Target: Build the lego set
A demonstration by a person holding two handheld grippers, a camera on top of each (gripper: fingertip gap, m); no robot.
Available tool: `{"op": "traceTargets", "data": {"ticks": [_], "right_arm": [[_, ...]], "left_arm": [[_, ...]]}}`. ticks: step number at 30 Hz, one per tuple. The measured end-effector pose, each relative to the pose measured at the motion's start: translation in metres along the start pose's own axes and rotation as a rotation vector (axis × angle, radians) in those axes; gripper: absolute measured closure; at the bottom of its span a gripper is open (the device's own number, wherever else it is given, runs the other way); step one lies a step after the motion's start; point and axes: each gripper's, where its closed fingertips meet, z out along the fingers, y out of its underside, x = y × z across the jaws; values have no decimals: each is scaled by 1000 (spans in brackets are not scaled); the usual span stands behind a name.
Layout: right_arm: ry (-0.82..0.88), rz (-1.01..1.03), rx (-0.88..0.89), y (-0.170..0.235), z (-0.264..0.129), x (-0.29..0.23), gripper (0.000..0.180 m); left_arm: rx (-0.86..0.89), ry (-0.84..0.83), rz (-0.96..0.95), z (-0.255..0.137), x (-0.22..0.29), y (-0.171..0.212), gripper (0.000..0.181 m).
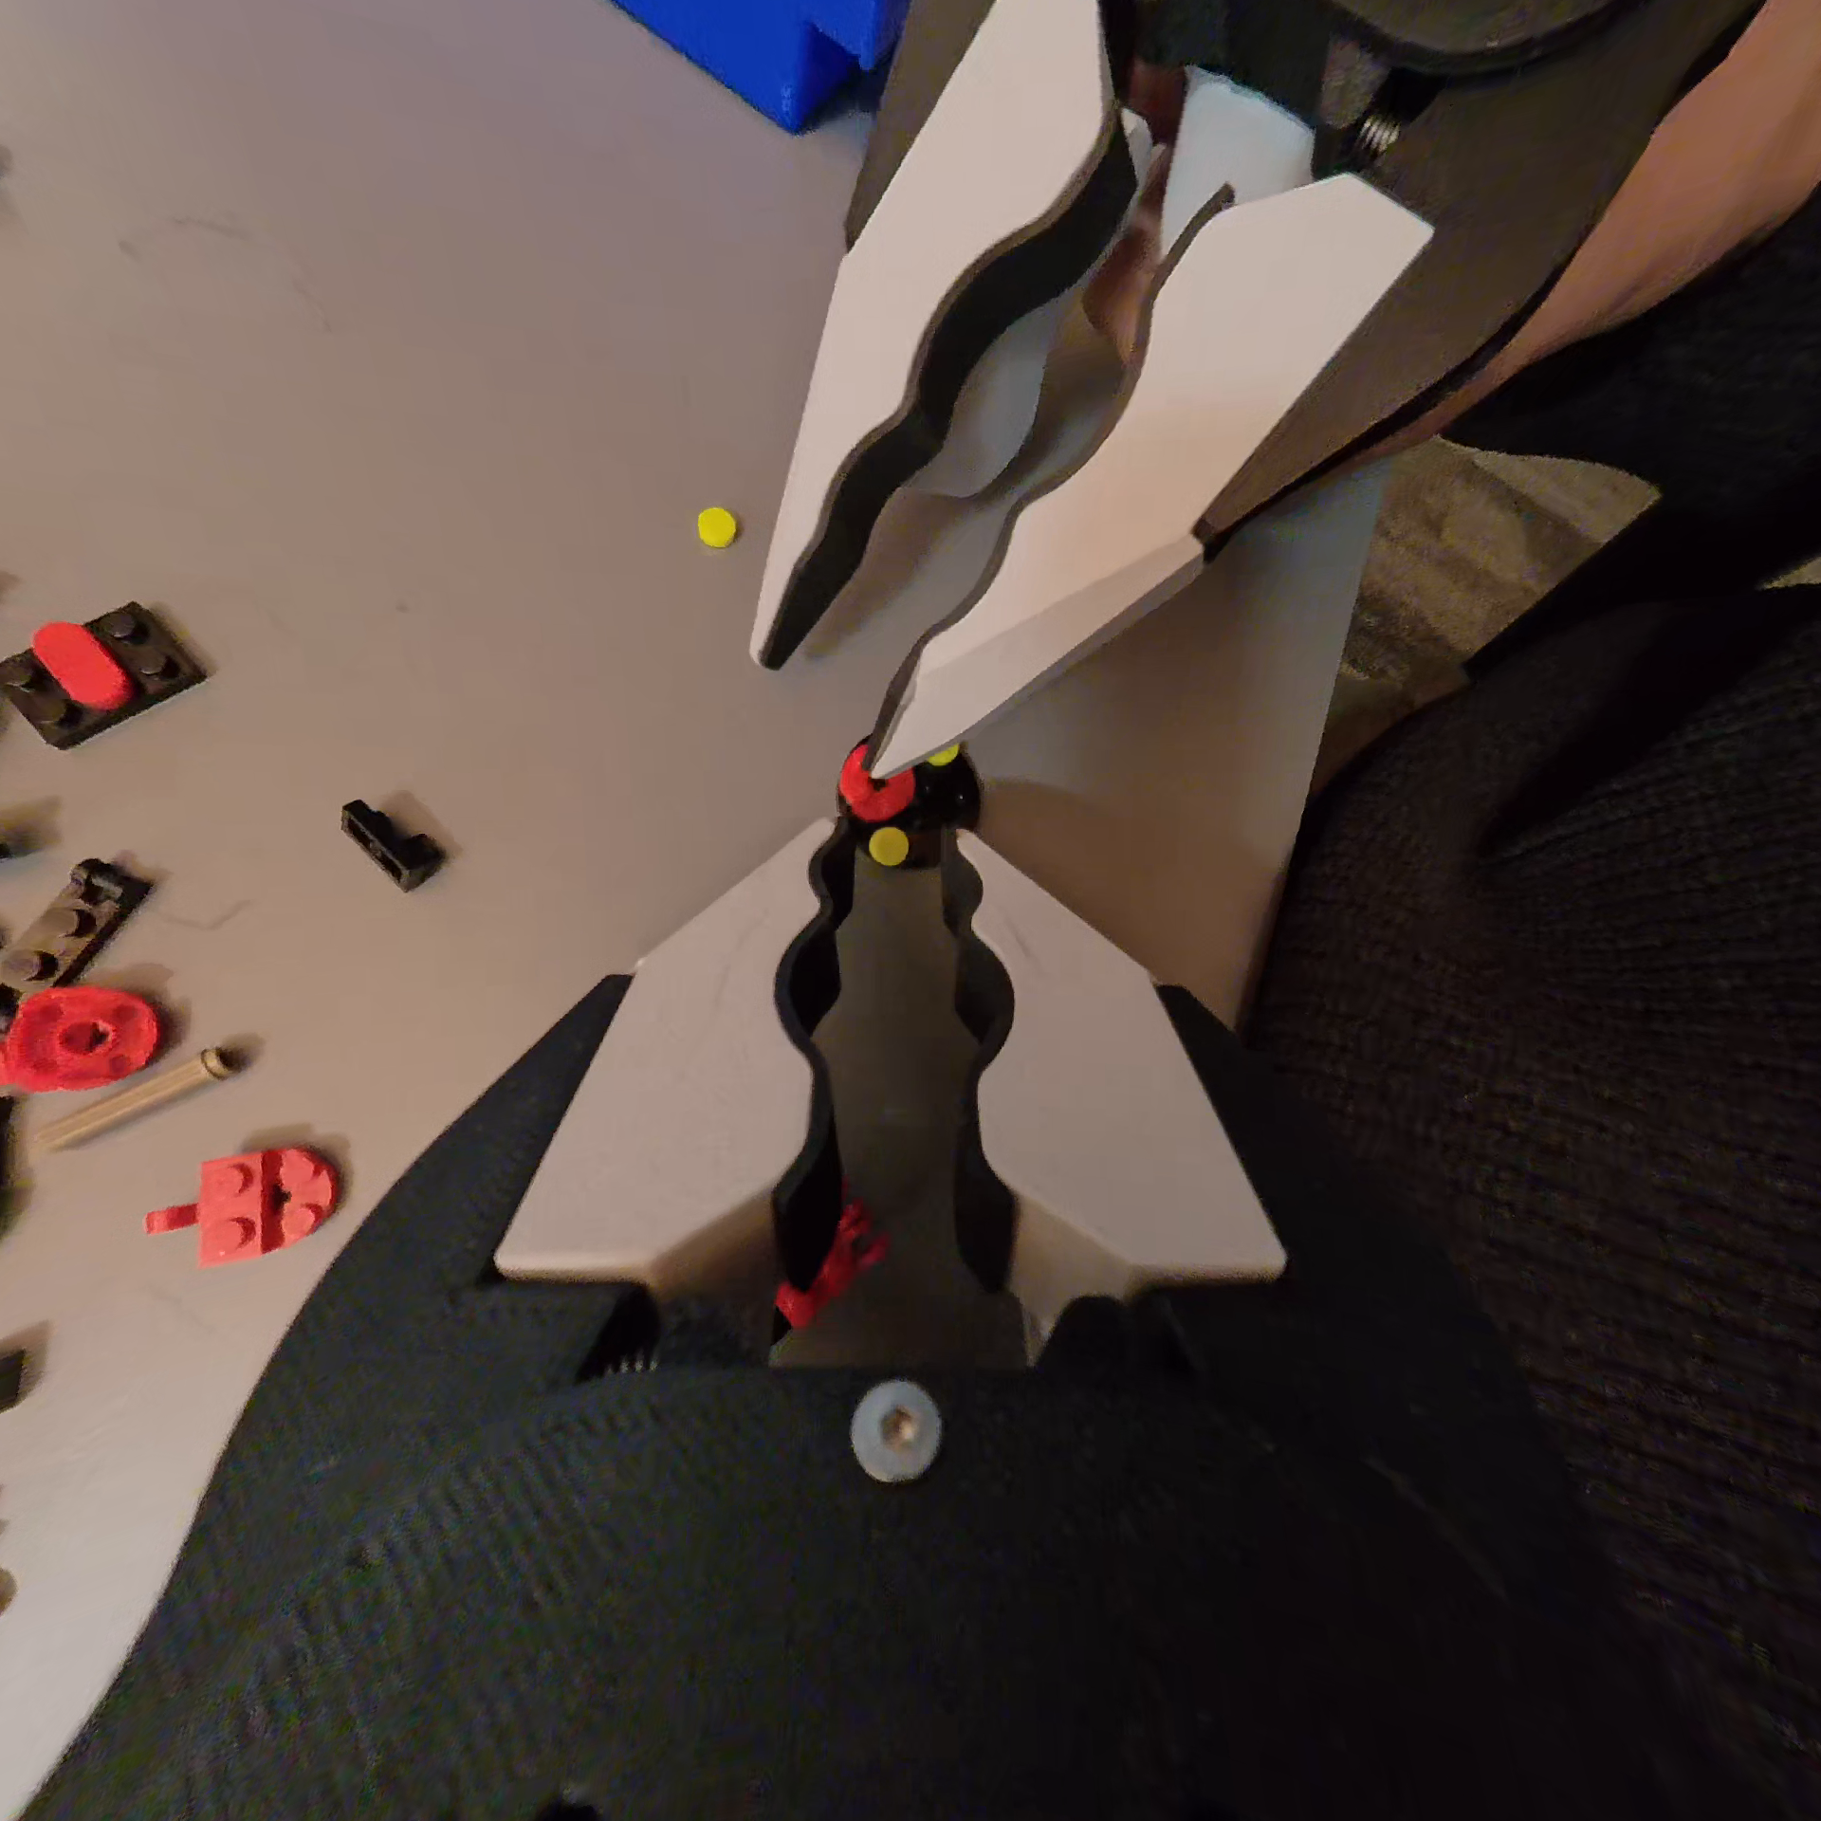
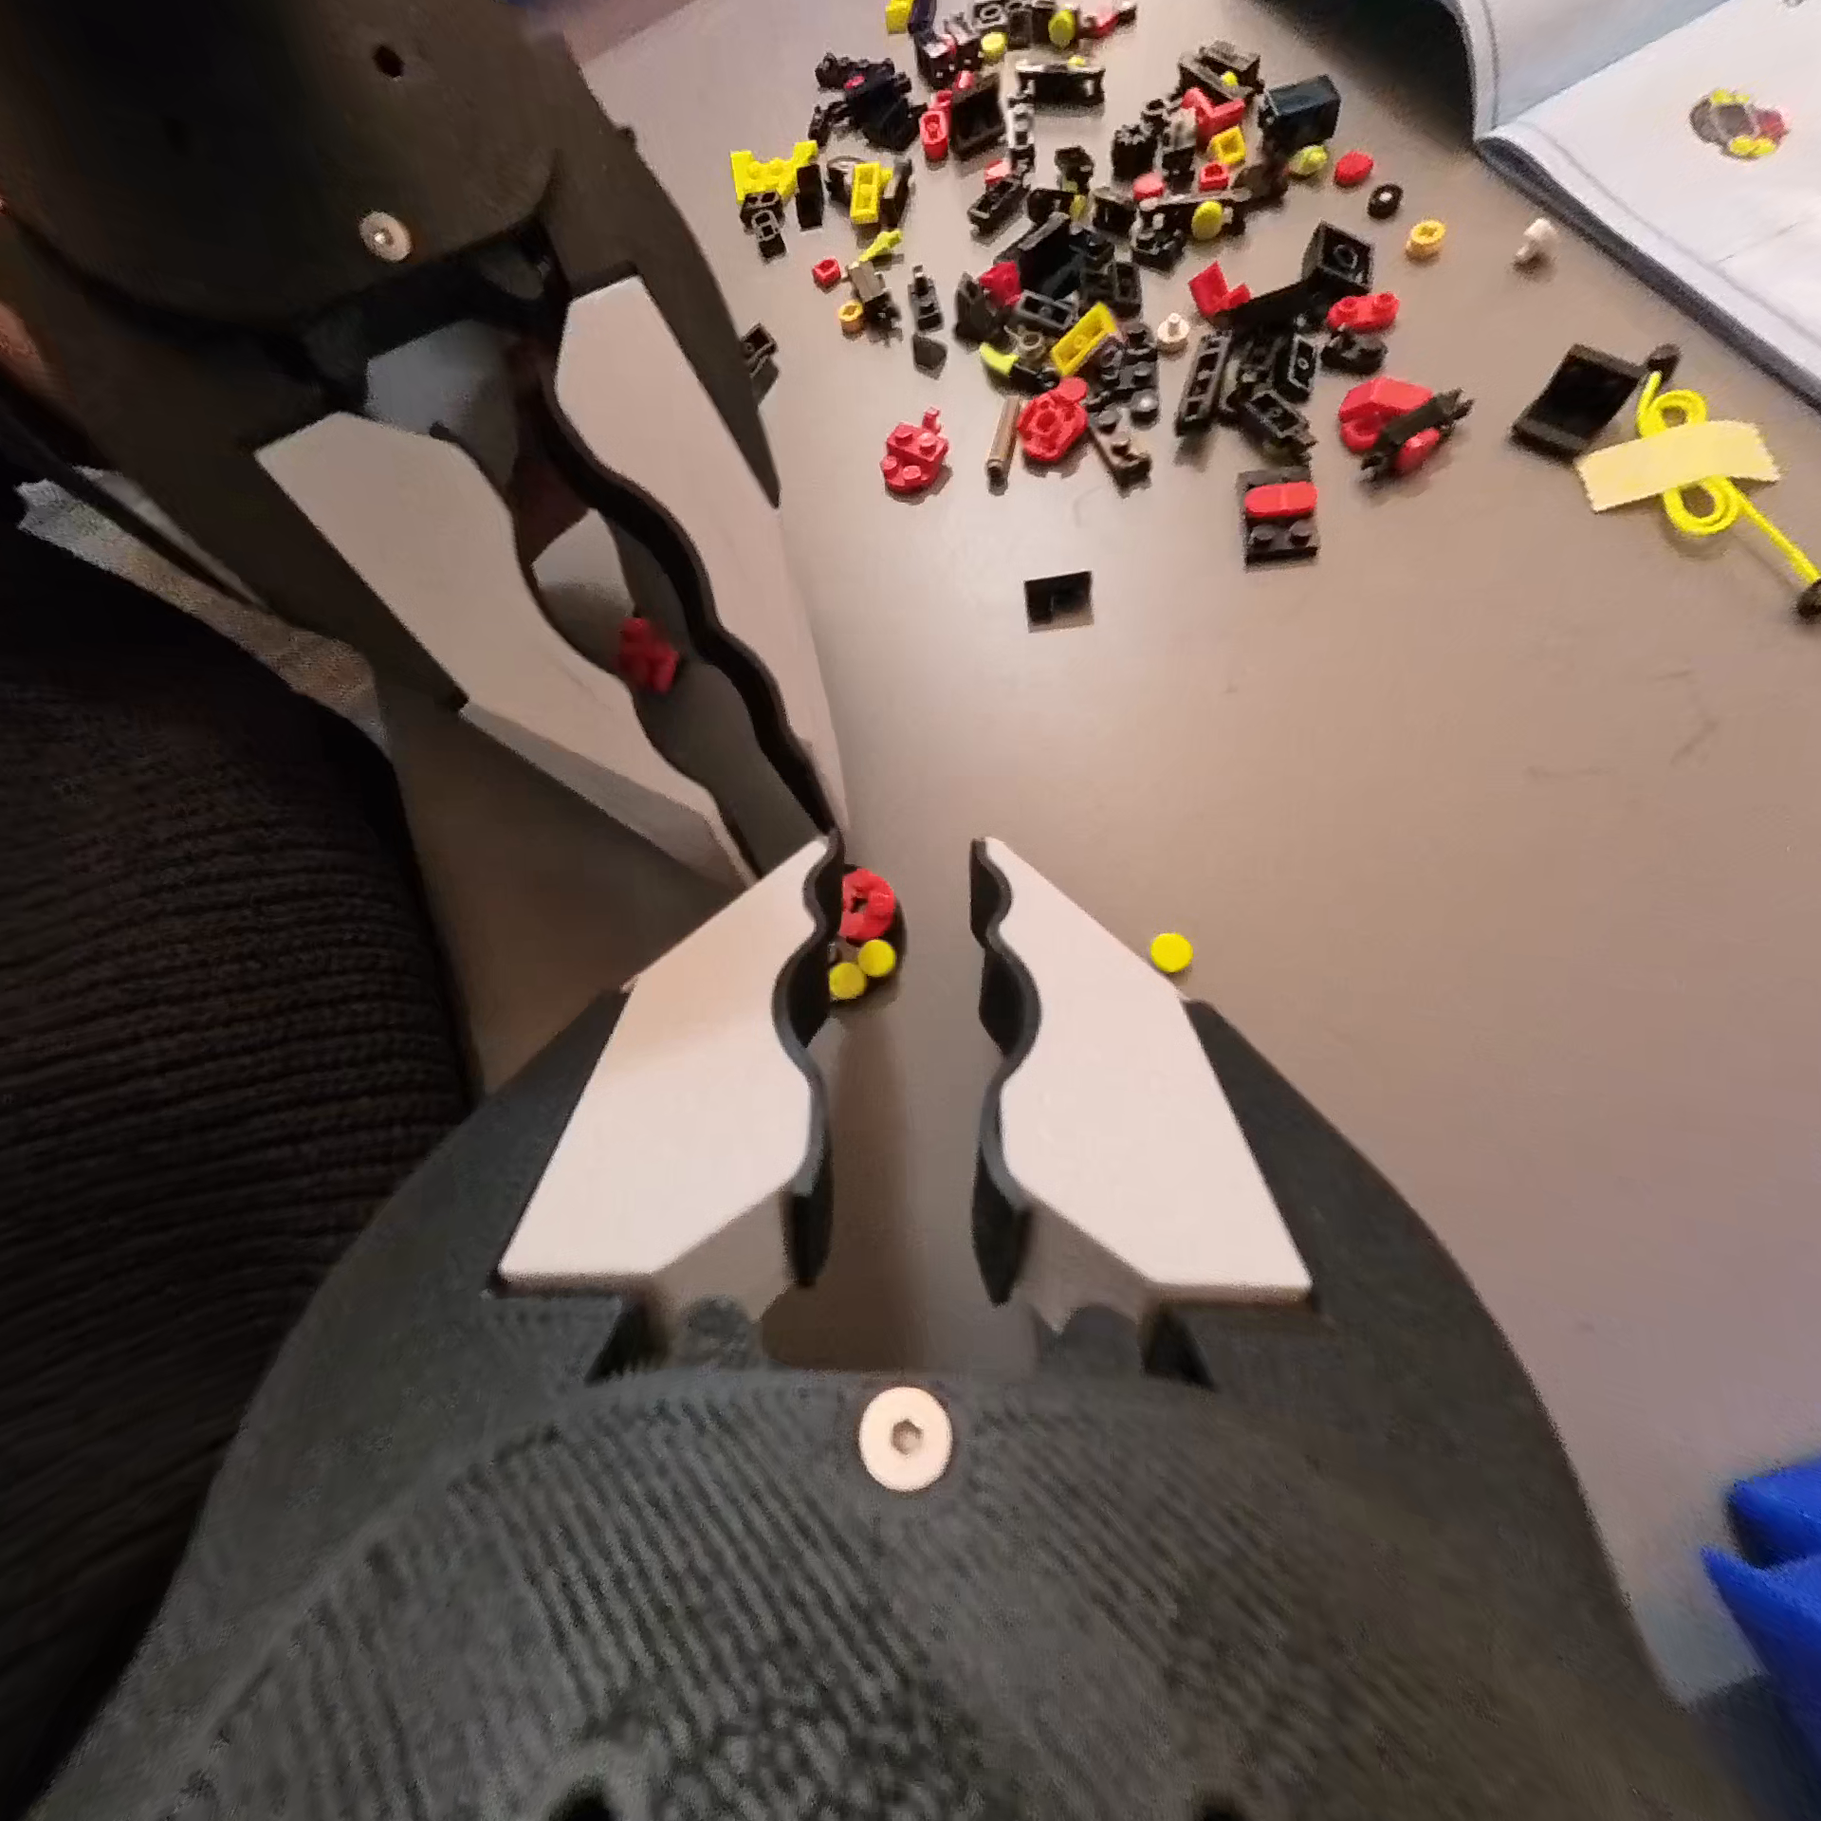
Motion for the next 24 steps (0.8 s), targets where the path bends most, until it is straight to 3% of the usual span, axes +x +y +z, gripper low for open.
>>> {"op": "traceTargets", "data": {"ticks": [5, 24], "right_arm": [[-23, -126, -9, -2, 0, -17, 180], [23, -279, -124, 14, 11, -22, 180]], "left_arm": [[-17, -7, -6, -1, -4, 5, 168], [-34, 6, -24, 4, -5, 9, 180]]}}
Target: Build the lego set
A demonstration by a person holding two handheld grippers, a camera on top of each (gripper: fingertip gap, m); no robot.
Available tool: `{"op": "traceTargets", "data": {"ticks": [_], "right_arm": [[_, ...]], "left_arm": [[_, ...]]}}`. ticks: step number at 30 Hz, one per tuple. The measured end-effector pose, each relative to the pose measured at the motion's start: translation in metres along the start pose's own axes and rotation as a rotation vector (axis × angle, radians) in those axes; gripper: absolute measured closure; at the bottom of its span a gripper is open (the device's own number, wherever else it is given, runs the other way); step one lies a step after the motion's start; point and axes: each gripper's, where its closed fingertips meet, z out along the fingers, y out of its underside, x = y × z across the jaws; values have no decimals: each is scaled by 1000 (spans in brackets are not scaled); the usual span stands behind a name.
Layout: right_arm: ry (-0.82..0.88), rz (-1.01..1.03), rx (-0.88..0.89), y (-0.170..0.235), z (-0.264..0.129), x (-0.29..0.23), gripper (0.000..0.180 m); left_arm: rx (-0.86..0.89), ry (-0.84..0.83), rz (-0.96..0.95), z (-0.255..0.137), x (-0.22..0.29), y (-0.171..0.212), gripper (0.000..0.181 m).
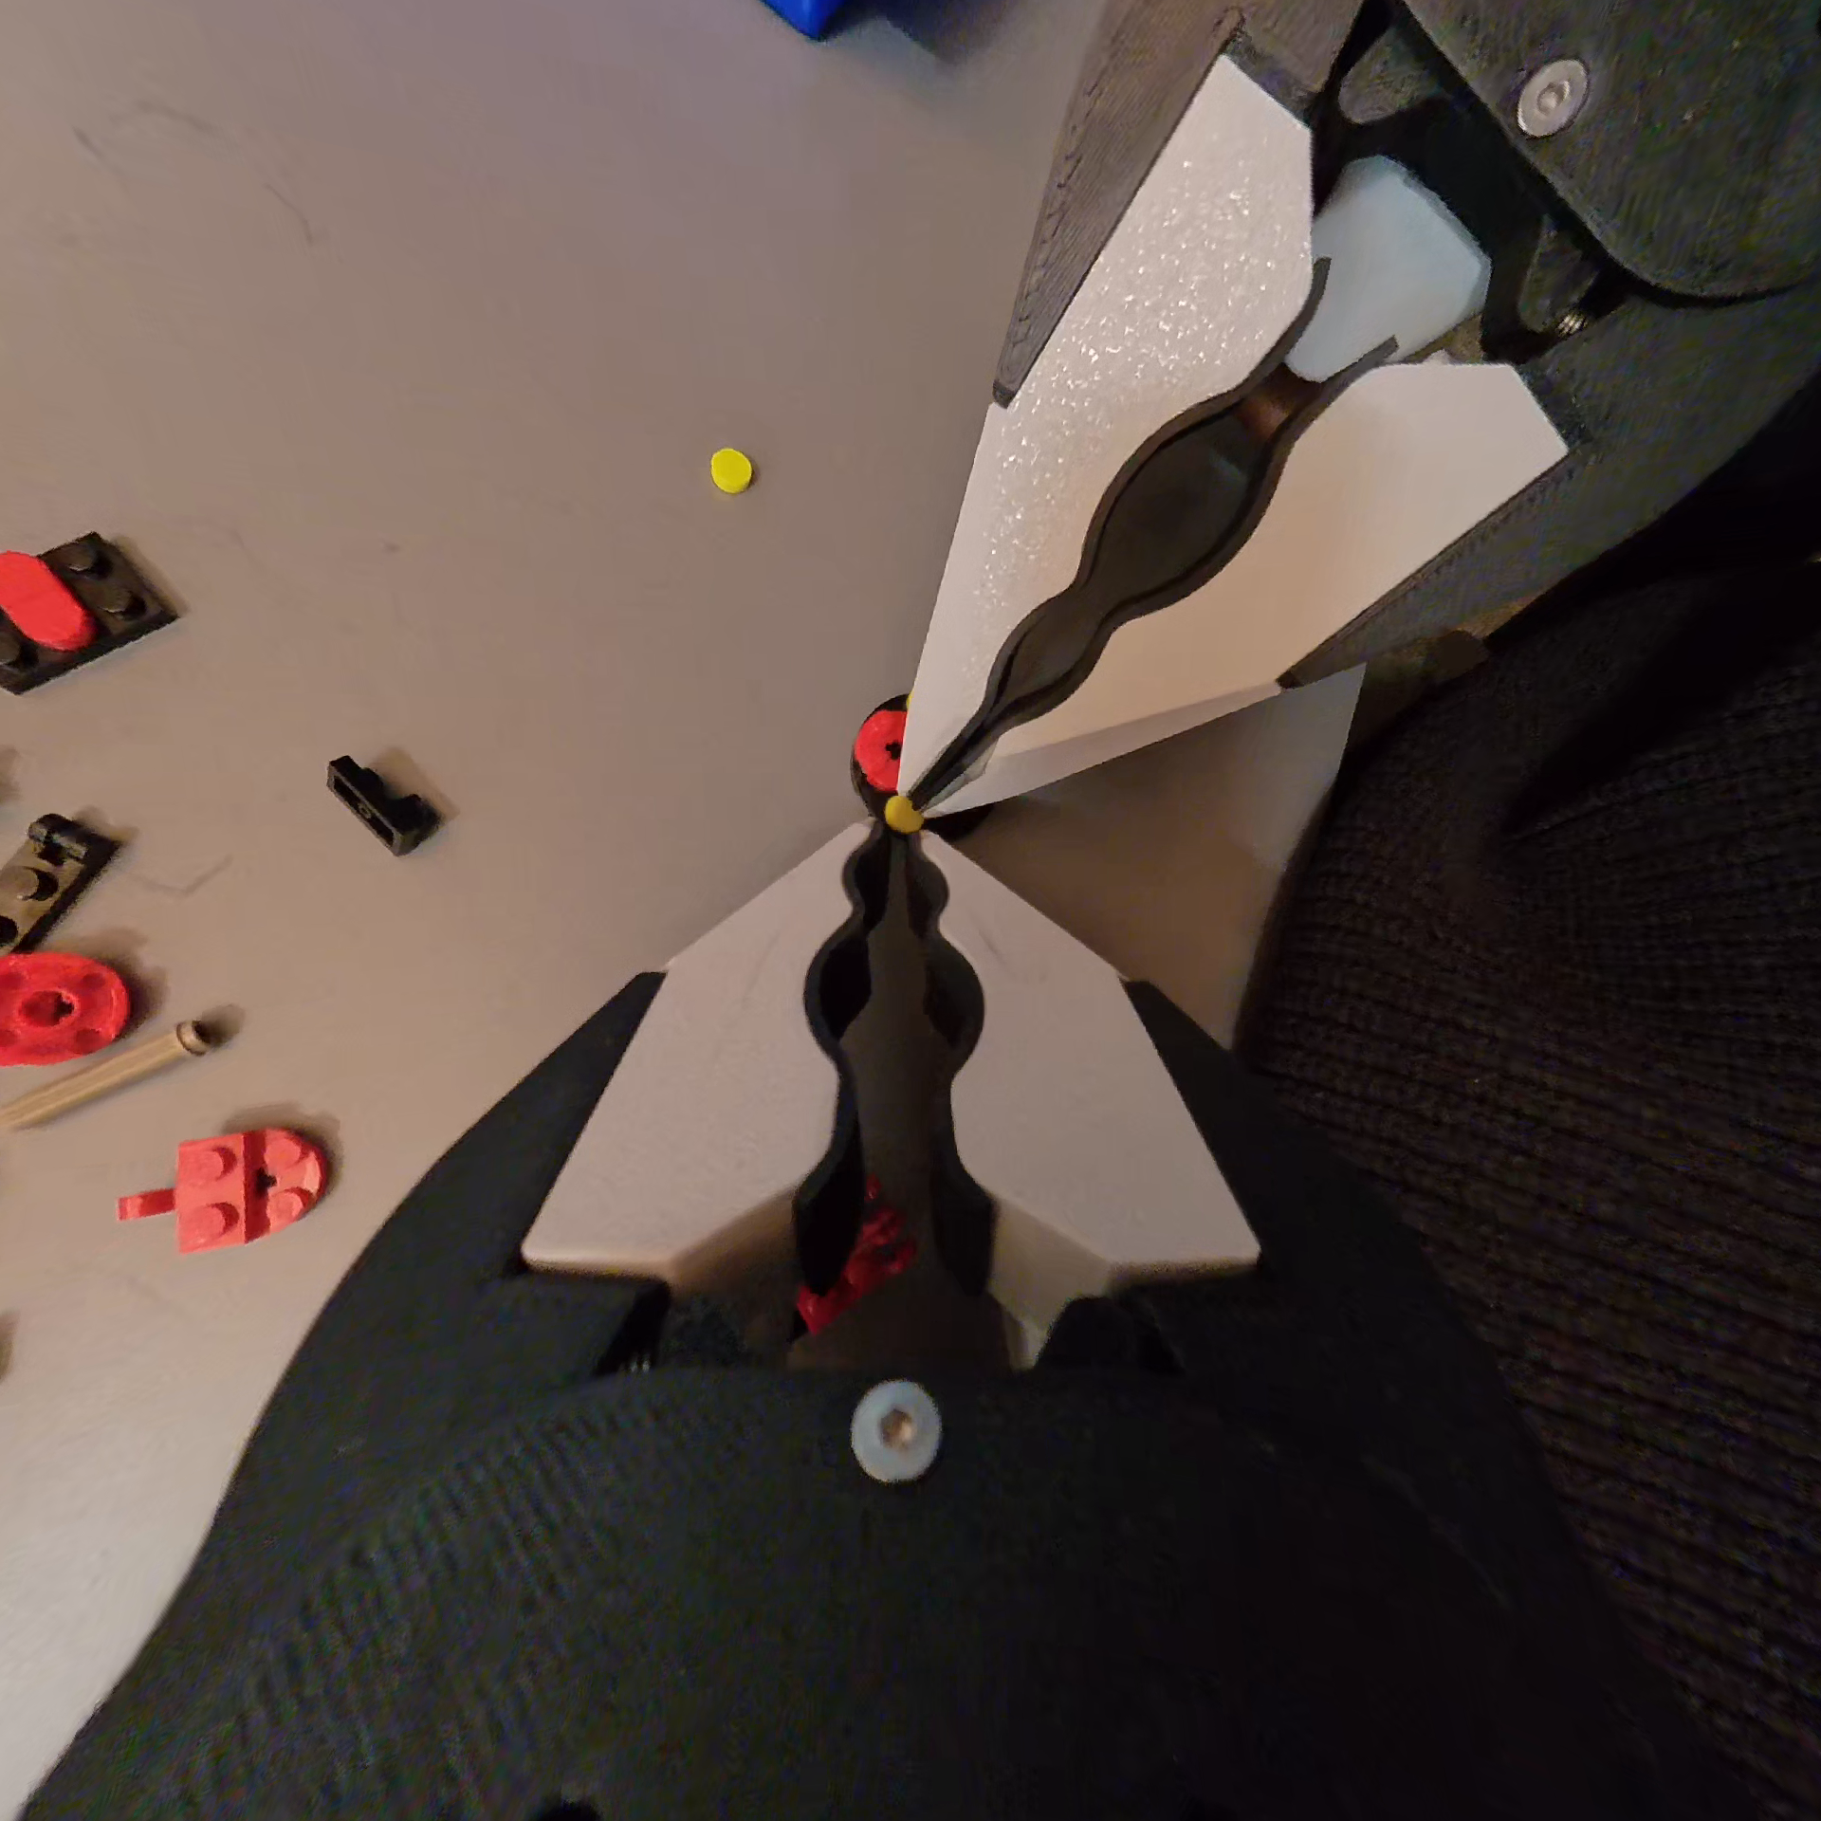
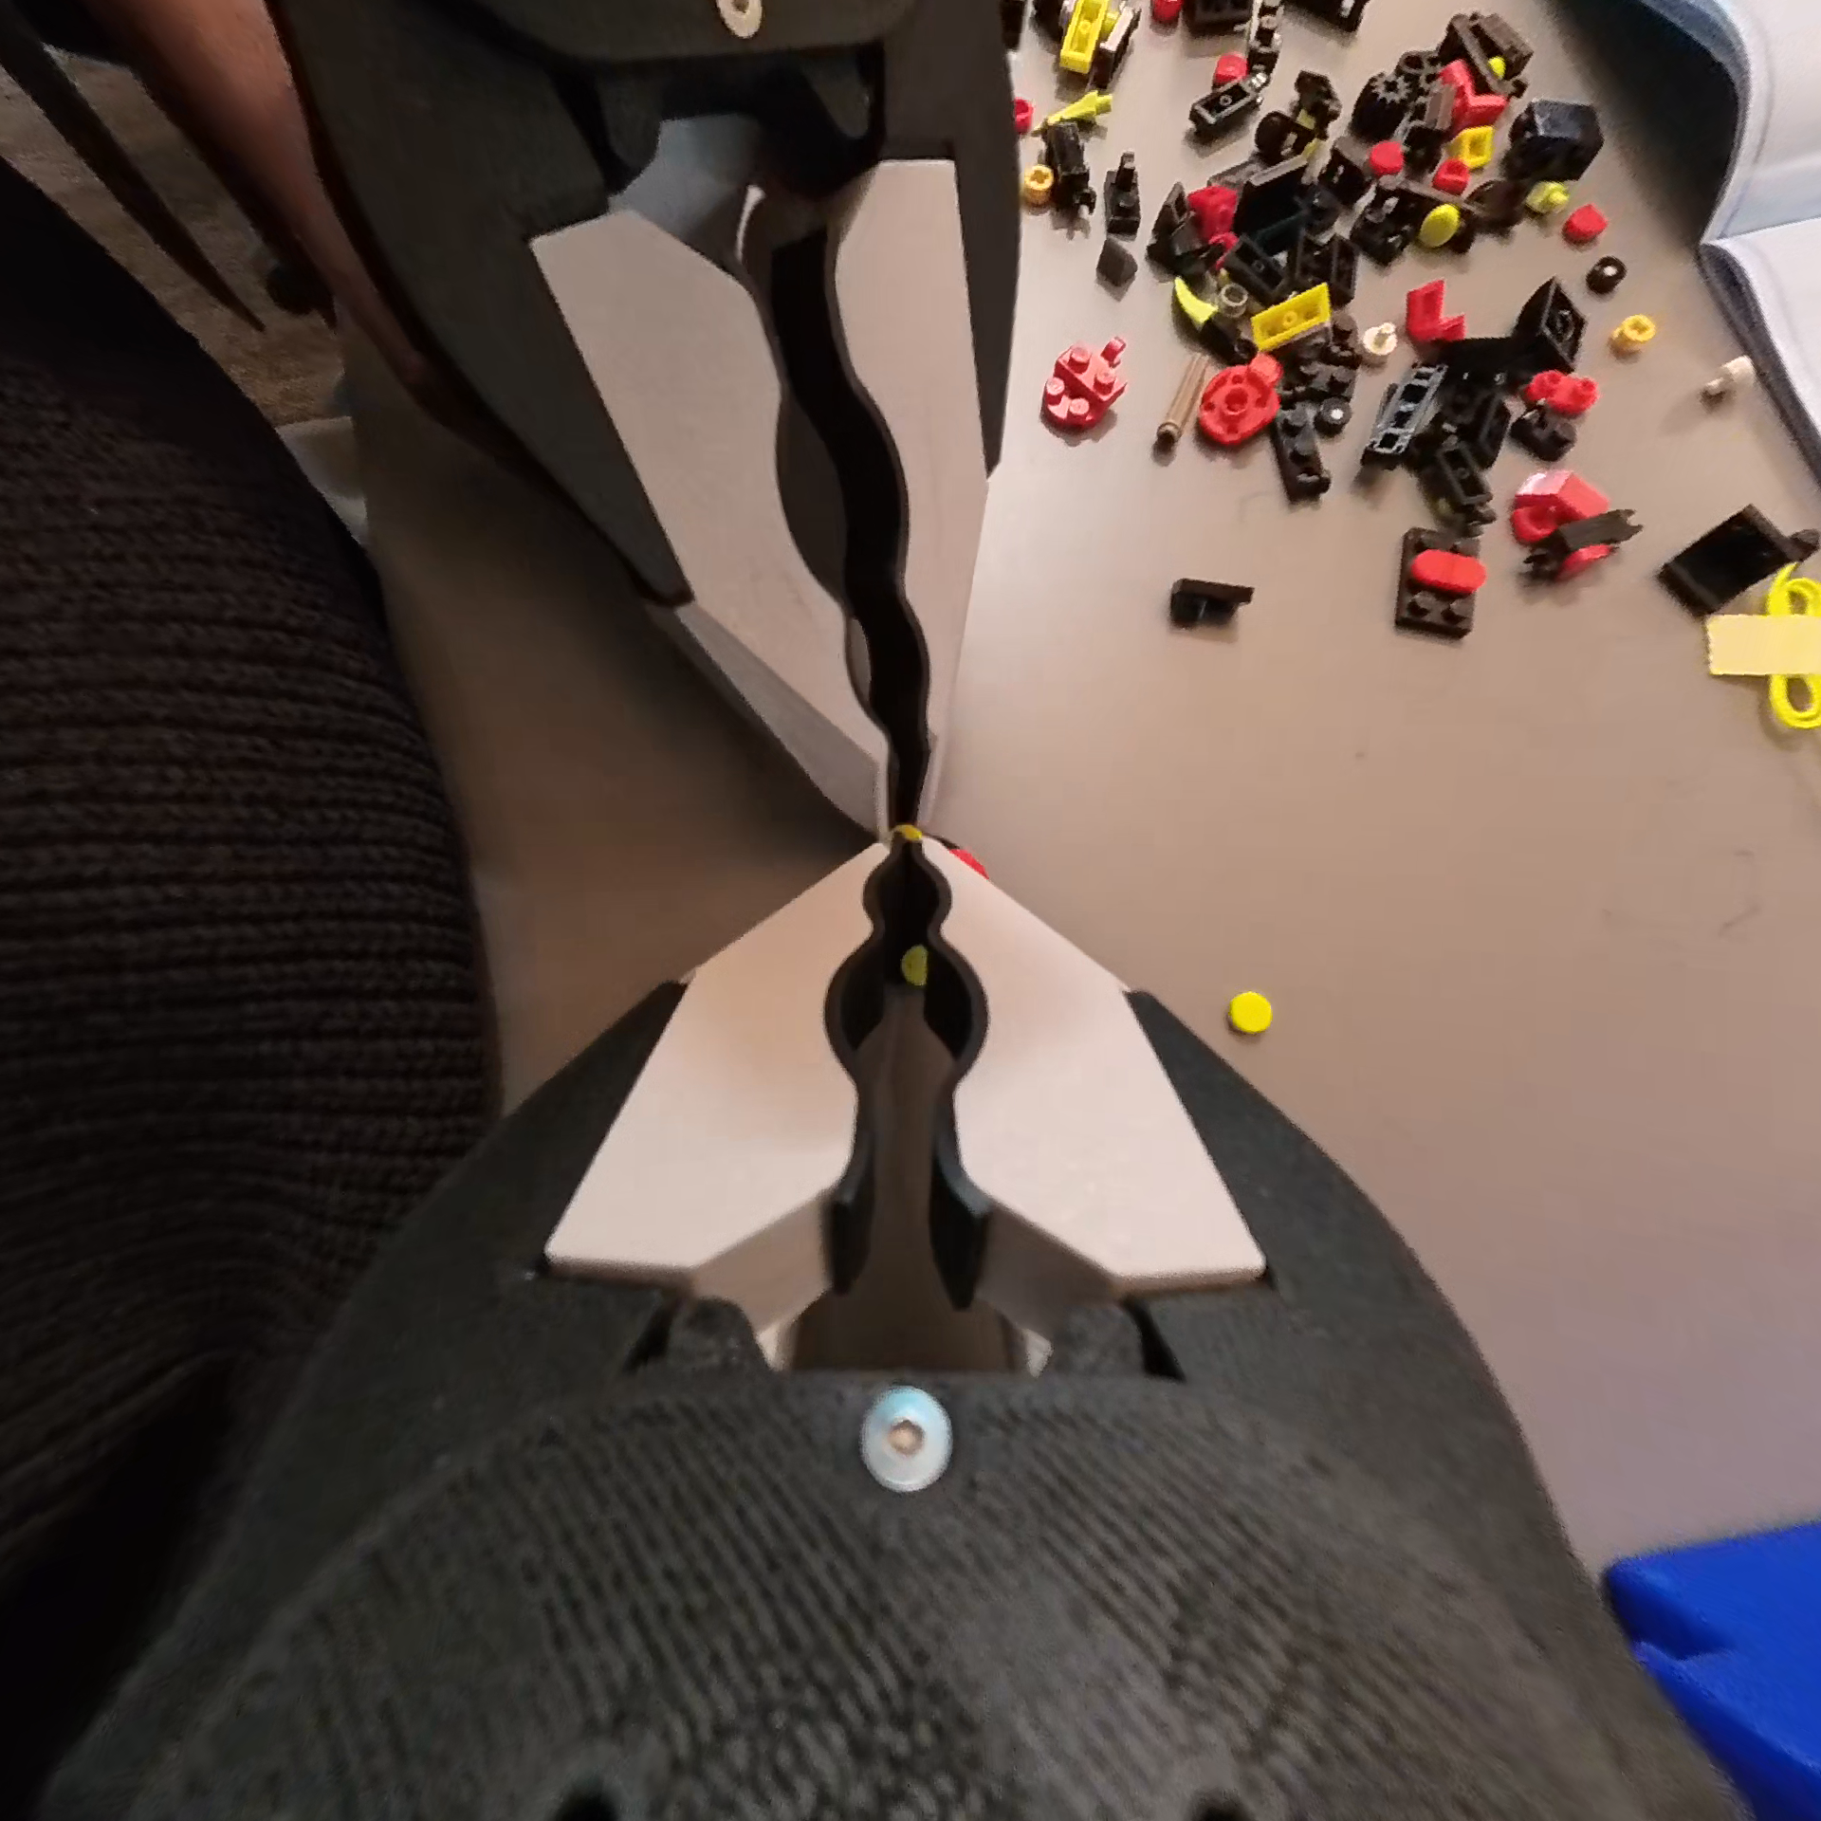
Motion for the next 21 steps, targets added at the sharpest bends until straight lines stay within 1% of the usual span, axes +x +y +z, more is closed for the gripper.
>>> {"op": "traceTargets", "data": {"ticks": [5, 12, 13, 16, 17, 21], "right_arm": [[26, -11, 15, -2, -3, 4, 180], [1, 80, 51, -4, -6, 8, 180], [8, 84, 46, -3, -5, 9, 178], [32, 104, 23, 2, -2, 13, 157], [32, 115, 18, 4, -1, 14, 153], [-4, 179, 42, 2, -2, 15, 154]], "left_arm": [[6, 18, -26, -1, 0, -1, 181], [6, 33, -50, -1, 0, 0, 181], [7, 39, -59, -2, 0, 0, 181], [9, 59, -93, -3, 0, 0, 181], [11, 64, -103, -3, 0, 0, 181], [28, 97, -154, -6, 2, -3, 181]]}}
